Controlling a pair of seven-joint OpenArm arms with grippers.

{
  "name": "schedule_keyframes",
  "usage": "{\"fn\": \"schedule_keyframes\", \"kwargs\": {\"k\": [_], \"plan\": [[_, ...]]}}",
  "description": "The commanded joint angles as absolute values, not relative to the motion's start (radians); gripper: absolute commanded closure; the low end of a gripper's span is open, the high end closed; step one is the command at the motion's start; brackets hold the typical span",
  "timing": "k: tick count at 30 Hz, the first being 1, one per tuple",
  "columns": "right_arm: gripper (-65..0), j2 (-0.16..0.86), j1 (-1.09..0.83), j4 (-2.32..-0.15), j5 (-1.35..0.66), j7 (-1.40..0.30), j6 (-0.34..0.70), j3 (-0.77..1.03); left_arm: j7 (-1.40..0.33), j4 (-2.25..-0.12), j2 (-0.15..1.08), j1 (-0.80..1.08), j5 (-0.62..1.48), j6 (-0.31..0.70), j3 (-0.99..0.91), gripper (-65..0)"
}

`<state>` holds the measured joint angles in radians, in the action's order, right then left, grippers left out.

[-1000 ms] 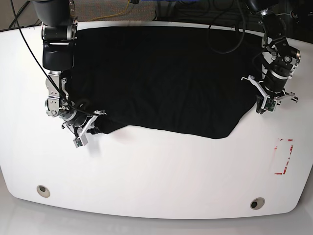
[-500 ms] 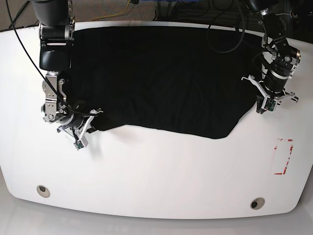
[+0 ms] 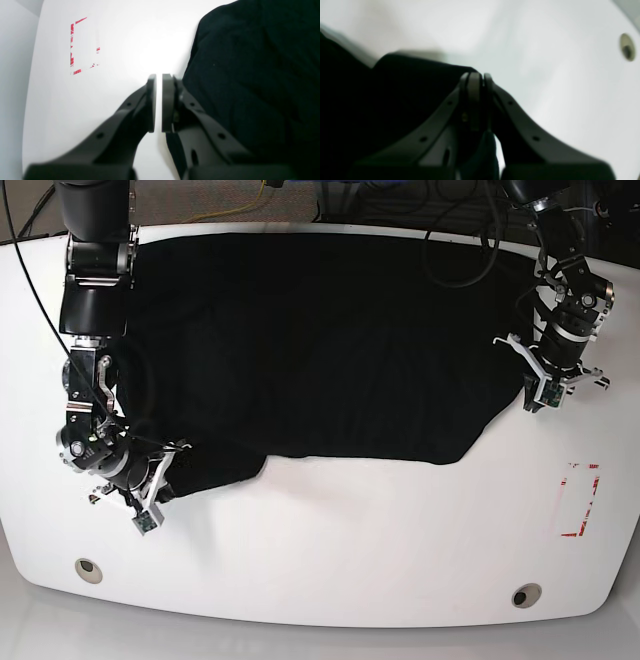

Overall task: Layout the t-shirt on the table in an organized manner, then fold the t-shirt properly
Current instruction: 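Pull the shirt edge further with the right gripper, smoothing the shirt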

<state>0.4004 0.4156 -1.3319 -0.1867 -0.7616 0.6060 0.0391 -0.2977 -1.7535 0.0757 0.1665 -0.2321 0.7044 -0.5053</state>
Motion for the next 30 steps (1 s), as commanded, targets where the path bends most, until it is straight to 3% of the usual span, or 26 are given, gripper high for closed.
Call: {"fn": "schedule_keyframes", "kwargs": {"k": [1, 11, 24, 27, 30], "plan": [[0.0, 0.426, 0.443, -1.405, -0.194, -0.783, 0.604, 0.045, -0.272, -1.773, 0.085, 0.159, -0.219, 0.698, -0.507, -2.5], [0.0, 0.427, 0.456, -1.527, -0.196, -0.863, 0.604, 0.097, -0.272, -1.773, 0.085, 0.156, -0.219, 0.698, -0.507, -2.5], [-0.4, 0.401, 0.42, -1.471, -0.194, -0.858, 0.605, 0.117, -0.274, -1.773, 0.085, 0.153, -0.219, 0.698, -0.506, -2.6], [-7.6, 0.397, 0.414, -1.449, -0.194, -0.858, 0.604, 0.117, -0.298, -1.773, 0.085, 0.143, -0.217, 0.698, -0.504, -3.2], [-18.4, 0.397, 0.394, -1.448, -0.194, -0.858, 0.602, 0.12, -0.363, -1.773, 0.085, 0.107, -0.217, 0.698, -0.496, -9.7]]}}
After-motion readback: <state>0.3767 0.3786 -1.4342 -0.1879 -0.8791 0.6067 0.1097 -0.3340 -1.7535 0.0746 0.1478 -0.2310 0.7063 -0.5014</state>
